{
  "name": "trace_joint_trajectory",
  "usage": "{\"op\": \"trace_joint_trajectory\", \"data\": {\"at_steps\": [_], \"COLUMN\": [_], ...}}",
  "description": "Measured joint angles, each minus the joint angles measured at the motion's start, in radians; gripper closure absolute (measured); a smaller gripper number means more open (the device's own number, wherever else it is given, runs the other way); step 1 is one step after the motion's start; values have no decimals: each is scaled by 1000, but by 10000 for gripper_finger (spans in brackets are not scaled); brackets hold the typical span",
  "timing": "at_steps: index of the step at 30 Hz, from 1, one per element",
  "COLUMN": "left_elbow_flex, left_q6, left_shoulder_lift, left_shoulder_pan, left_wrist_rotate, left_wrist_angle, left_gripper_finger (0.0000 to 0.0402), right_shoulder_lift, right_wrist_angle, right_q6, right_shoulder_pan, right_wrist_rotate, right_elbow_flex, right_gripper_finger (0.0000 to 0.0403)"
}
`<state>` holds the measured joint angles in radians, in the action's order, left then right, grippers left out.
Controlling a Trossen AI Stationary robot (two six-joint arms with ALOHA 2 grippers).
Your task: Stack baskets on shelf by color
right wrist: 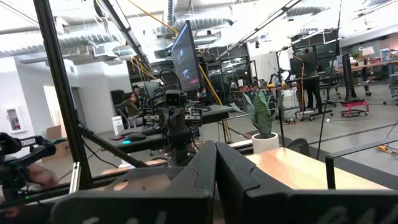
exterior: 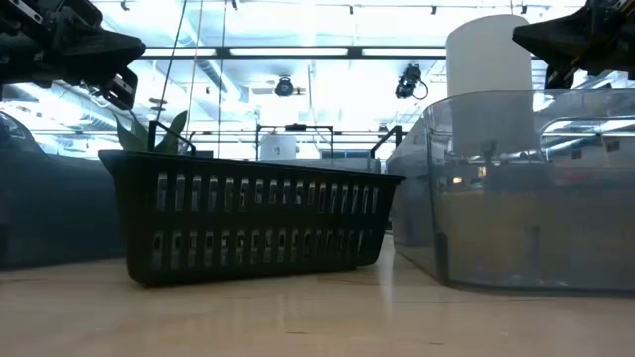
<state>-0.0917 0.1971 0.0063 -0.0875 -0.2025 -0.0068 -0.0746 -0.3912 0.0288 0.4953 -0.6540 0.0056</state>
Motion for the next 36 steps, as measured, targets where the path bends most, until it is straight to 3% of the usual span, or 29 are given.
{"op": "trace_joint_trajectory", "data": {"at_steps": [15,19,28,32,36], "left_elbow_flex": [0,-1,-4,-72,-170], "left_q6": [4,150,293,311,257], "left_shoulder_lift": [0,-1,29,137,281], "left_shoulder_pan": [0,-1,0,0,13], "left_wrist_rotate": [9,47,-162,-211,-234], "left_wrist_angle": [10,56,32,7,-120], "left_gripper_finger": [372,368,380,393,395], "right_shoulder_lift": [0,0,0,0,0], "right_wrist_angle": [0,0,0,-1,-3], "right_q6": [0,0,0,0,0], "right_shoulder_pan": [0,0,0,0,0], "right_wrist_rotate": [0,0,0,0,0], "right_elbow_flex": [0,0,0,0,0], "right_gripper_finger": [387,387,387,387,387]}}
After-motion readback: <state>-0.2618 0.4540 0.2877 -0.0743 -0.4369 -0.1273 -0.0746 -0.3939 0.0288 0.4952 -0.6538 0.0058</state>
